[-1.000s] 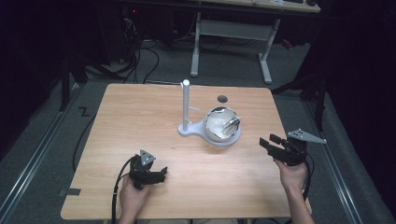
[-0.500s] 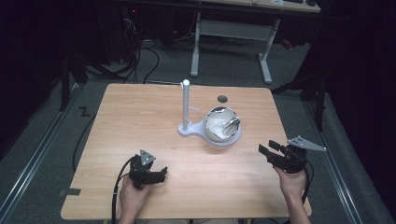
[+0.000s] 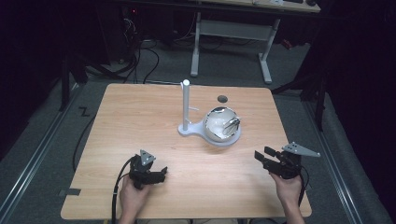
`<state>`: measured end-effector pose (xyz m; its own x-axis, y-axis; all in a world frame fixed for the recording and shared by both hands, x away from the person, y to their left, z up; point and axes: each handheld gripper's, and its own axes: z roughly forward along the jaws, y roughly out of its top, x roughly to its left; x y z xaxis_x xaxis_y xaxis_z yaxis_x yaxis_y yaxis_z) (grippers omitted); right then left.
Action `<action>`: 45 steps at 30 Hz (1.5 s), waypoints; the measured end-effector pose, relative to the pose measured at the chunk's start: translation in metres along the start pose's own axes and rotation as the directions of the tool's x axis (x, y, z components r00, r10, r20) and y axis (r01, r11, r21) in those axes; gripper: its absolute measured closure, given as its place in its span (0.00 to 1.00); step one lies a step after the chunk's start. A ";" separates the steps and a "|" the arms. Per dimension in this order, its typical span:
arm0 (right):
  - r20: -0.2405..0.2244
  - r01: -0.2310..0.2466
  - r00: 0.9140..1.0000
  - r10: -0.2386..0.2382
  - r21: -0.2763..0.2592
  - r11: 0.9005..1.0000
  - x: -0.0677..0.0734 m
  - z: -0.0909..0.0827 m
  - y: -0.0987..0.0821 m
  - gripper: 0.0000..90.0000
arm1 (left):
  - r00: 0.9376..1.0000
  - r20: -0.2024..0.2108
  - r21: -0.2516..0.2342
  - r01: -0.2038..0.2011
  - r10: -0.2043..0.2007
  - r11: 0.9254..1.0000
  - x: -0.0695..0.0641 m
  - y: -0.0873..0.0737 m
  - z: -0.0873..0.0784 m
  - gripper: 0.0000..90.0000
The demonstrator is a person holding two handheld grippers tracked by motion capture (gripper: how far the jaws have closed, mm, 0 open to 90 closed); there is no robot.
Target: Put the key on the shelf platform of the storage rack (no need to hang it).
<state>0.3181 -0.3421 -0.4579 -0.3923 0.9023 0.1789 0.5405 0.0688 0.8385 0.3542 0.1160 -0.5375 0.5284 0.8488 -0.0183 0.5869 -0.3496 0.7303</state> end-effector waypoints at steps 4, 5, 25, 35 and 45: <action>-0.007 -0.003 1.000 0.003 0.005 1.000 0.001 0.002 -0.004 0.51 | 1.000 0.000 0.000 0.000 0.000 1.000 0.000 0.000 0.000 0.17; -0.007 -0.008 1.000 0.008 0.006 1.000 0.002 0.002 -0.005 0.51 | 1.000 0.000 0.000 0.000 0.000 1.000 0.000 0.000 0.000 0.17; -0.034 -0.015 0.999 0.017 0.045 0.999 0.013 0.024 -0.027 0.52 | 1.000 0.000 0.000 -0.001 0.001 1.000 0.000 0.000 0.000 0.17; -0.030 0.008 1.000 -0.005 0.078 0.997 0.020 0.037 -0.037 0.52 | 1.000 0.000 0.000 -0.001 0.001 1.000 0.000 0.000 0.000 0.17; -0.018 0.030 0.999 -0.028 0.105 0.994 0.025 0.048 -0.043 0.52 | 1.000 0.000 0.000 0.001 -0.001 1.000 0.000 0.000 0.000 0.17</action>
<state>0.3206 -0.3018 -0.5135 -0.4209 0.8920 0.1649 0.6035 0.1396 0.7850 0.3542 0.1159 -0.5375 0.5276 0.8493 -0.0187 0.5873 -0.3487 0.7304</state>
